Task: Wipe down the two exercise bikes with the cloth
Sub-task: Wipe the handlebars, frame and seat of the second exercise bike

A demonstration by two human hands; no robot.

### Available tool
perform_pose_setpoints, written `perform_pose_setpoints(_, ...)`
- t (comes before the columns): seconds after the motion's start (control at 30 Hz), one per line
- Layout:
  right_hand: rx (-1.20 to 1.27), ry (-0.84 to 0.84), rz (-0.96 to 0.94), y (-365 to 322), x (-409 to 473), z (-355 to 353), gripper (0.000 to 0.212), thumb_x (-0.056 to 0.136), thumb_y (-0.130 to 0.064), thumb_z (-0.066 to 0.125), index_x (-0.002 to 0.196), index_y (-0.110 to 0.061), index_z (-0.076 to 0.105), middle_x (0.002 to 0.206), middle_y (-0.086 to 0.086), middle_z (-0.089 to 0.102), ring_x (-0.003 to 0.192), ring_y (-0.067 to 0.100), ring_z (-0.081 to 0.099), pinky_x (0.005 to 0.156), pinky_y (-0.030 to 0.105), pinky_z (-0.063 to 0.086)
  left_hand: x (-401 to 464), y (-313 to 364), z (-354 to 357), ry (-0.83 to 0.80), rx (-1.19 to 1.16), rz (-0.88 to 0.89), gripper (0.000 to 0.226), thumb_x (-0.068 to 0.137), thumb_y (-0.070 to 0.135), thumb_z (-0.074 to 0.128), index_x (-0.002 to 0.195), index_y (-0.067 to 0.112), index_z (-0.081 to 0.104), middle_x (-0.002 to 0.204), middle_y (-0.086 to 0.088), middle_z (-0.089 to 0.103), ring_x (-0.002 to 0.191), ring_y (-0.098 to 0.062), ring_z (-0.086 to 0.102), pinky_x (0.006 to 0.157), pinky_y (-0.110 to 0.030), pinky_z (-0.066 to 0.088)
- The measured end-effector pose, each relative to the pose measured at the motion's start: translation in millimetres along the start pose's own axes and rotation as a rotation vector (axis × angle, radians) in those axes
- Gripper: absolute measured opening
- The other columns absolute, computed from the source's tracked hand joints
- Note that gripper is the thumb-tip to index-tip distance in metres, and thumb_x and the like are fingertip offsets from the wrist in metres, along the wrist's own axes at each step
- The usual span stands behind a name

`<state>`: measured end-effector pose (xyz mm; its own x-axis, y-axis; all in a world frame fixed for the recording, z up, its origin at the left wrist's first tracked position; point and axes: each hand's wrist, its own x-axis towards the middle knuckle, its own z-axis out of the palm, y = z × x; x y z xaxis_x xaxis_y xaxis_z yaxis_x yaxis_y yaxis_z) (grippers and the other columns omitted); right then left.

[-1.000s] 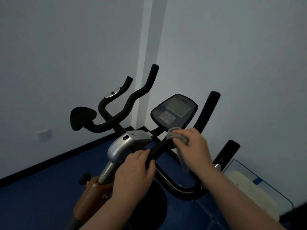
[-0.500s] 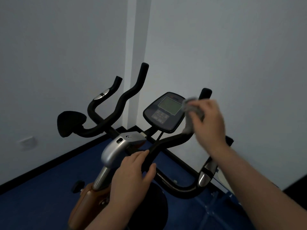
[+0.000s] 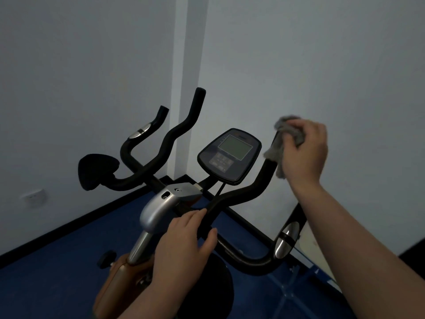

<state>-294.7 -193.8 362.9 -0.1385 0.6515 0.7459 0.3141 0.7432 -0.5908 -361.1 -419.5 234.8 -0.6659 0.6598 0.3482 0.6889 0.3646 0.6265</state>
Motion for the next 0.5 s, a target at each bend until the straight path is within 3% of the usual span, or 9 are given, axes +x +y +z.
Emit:
perform_pose_setpoints(0.07, 0.013, 0.055, 0.039, 0.1, 3.3, 0.6, 0.021, 0.088, -0.010, 0.062, 0.109, -0.015, 0.066, 0.114, 0.000, 0.052, 0.089, -0.008, 0.044, 0.074, -0.010, 0.026, 0.2, -0.4, 0.2, 0.004, -0.003, -0.007, 0.050, 0.089, 0.054, 0.048, 0.136, 0.038, 0.046, 0.129, 0.026, 0.049, 0.115, 0.007, 0.038, 0.081, -0.010, 0.031)
perform_pose_setpoints(0.13, 0.040, 0.033, 0.139, 5.6, -12.7, 7.3, 0.028, 0.090, -0.009, 0.062, 0.117, -0.015, 0.064, 0.114, -0.003, 0.051, 0.095, 0.002, 0.049, 0.078, -0.007, 0.030, 0.1, -0.4, 0.3, 0.002, -0.010, -0.010, 0.049, 0.089, 0.054, 0.048, 0.135, 0.039, 0.047, 0.129, 0.026, 0.049, 0.115, 0.007, 0.038, 0.083, -0.012, 0.033)
perform_pose_setpoints(0.23, 0.069, -0.053, 0.308, 11.2, -58.8, 23.3, 0.025, 0.090, -0.007, 0.063, 0.113, -0.016, 0.068, 0.109, -0.003, 0.053, 0.100, 0.017, 0.056, 0.082, 0.012, 0.041, 0.7, -1.7, 1.1, 0.001, -0.005, -0.019, 0.051, 0.087, 0.055, 0.047, 0.135, 0.039, 0.047, 0.128, 0.027, 0.048, 0.114, 0.008, 0.036, 0.083, -0.013, 0.034)
perform_pose_setpoints(0.33, 0.020, -0.179, 0.252, 12.8, -77.4, 26.5, 0.023, 0.089, -0.005, 0.063, 0.107, -0.017, 0.072, 0.105, -0.002, 0.054, 0.103, 0.020, 0.054, 0.078, 0.011, 0.037, 0.5, -0.4, 1.4, -0.003, -0.016, -0.029, 0.053, 0.086, 0.056, 0.046, 0.135, 0.039, 0.047, 0.128, 0.027, 0.049, 0.108, 0.012, 0.032, 0.081, -0.014, 0.033)
perform_pose_setpoints(0.43, -0.039, -0.141, 0.157, 12.8, -47.4, 12.5, 0.022, 0.089, -0.007, 0.063, 0.106, -0.020, 0.071, 0.103, -0.004, 0.055, 0.101, 0.018, 0.052, 0.073, 0.009, 0.036, -0.4, -0.2, 1.8, -0.003, -0.010, -0.026, 0.051, 0.086, 0.056, 0.046, 0.135, 0.040, 0.047, 0.127, 0.027, 0.049, 0.104, 0.015, 0.027, 0.078, -0.013, 0.031)
perform_pose_setpoints(0.5, -0.162, -0.112, 0.079, 15.8, -31.0, 4.1, 0.023, 0.090, -0.011, 0.064, 0.108, -0.023, 0.070, 0.105, -0.004, 0.058, 0.106, 0.019, 0.046, 0.077, 0.019, 0.040, -0.6, -0.3, 1.6, -0.001, -0.008, -0.034, 0.050, 0.086, 0.056, 0.047, 0.134, 0.041, 0.047, 0.126, 0.028, 0.049, 0.103, 0.016, 0.026, 0.077, -0.012, 0.030)
